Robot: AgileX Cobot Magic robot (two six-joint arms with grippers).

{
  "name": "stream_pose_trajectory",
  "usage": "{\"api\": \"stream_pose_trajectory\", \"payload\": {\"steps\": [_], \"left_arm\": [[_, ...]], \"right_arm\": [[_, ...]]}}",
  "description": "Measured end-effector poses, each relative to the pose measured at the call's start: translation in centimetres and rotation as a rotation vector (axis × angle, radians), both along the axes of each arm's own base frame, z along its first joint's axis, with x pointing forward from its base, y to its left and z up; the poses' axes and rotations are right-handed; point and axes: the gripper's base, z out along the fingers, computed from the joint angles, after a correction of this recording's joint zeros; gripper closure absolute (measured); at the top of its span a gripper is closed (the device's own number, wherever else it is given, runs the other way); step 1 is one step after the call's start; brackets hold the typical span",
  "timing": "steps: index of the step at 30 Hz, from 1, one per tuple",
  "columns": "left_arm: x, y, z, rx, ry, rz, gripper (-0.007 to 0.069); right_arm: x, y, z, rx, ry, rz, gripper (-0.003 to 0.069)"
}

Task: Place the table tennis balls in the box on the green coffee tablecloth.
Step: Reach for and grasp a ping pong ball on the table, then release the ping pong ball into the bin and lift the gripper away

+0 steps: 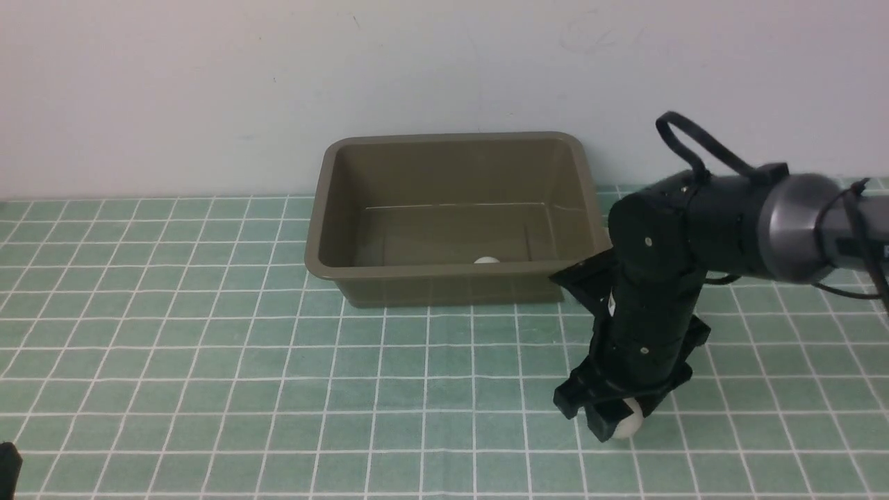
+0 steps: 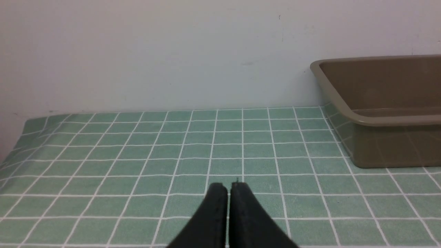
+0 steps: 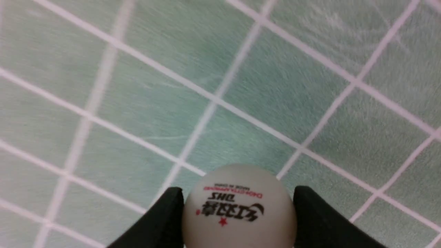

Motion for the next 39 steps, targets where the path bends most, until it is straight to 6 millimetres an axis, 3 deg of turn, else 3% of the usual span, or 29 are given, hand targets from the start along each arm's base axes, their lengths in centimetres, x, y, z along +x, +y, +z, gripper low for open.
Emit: {"api": "stream_pose_trajectory", "payload": {"steps": [9,14,17,24,28,34,39], "left_arm": [[0.0,0.0,0.0,0.0,0.0,0.0,0.0629],[0.0,0.0,0.0,0.0,0.0,0.0,0.0629],[0.0,0.0,0.0,0.0,0.0,0.0,0.0629],[0.0,0.0,0.0,0.0,0.0,0.0,0.0629],[0.0,0.0,0.0,0.0,0.0,0.0,0.0629],[0.0,0.0,0.0,0.0,0.0,0.0,0.0629],[0.0,0.0,0.0,0.0,0.0,0.0,0.0629]], "right_arm": [[3.9,2.6,9.5,0.196,-0.281,0.042,0.0295],[6.2,3.1,12.3,0.248,-0.567,0.059,0.0295],[7.6,3.5,11.6,0.238,-0.655,0.079,0.0295],[10.3,4.6,4.7,0.149,-0.607,0.121,0.0295],[10.7,4.9,2.5,0.131,-0.572,0.125,0.0283],[10.9,4.9,2.0,0.119,-0.575,0.134,0.0196],[10.6,4.2,4.3,0.07,-0.626,0.169,0.019]]}}
